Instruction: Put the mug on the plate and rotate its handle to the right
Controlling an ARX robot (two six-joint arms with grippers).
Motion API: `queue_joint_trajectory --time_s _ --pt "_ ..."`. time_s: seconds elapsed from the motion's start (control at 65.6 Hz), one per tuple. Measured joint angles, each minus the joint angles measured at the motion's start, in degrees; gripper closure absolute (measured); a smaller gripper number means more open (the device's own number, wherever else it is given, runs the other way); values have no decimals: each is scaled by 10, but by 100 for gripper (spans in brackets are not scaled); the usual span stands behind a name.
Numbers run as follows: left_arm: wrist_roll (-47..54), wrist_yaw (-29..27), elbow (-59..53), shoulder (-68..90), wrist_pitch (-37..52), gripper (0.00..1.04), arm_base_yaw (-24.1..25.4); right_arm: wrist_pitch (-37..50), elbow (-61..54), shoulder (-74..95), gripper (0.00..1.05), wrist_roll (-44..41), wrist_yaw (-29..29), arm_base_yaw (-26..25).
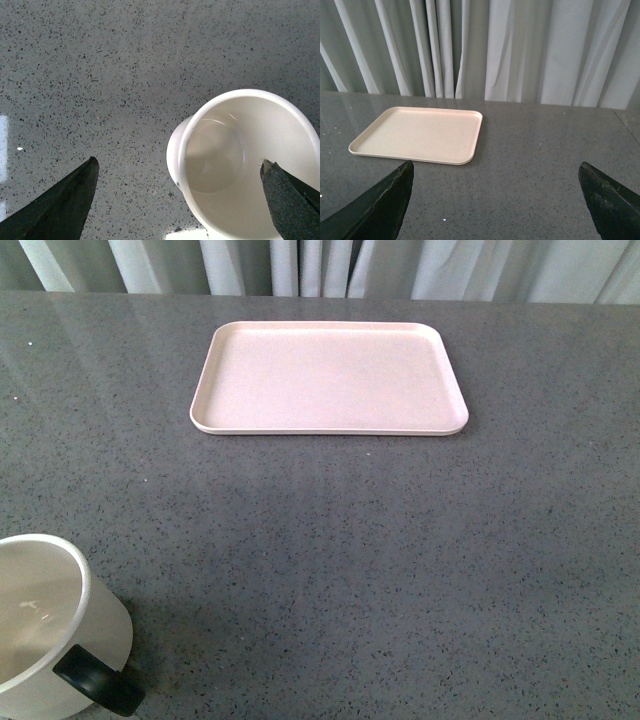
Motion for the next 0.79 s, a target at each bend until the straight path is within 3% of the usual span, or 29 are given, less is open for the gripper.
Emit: queue_joint_trajectory --time_s 0.732,0.793 --pt "36 -2 33 113 38 9 -14 0 0 0 9 0 0 0" --pt "39 -2 34 116 38 14 -14 0 0 0 9 0 0 0"
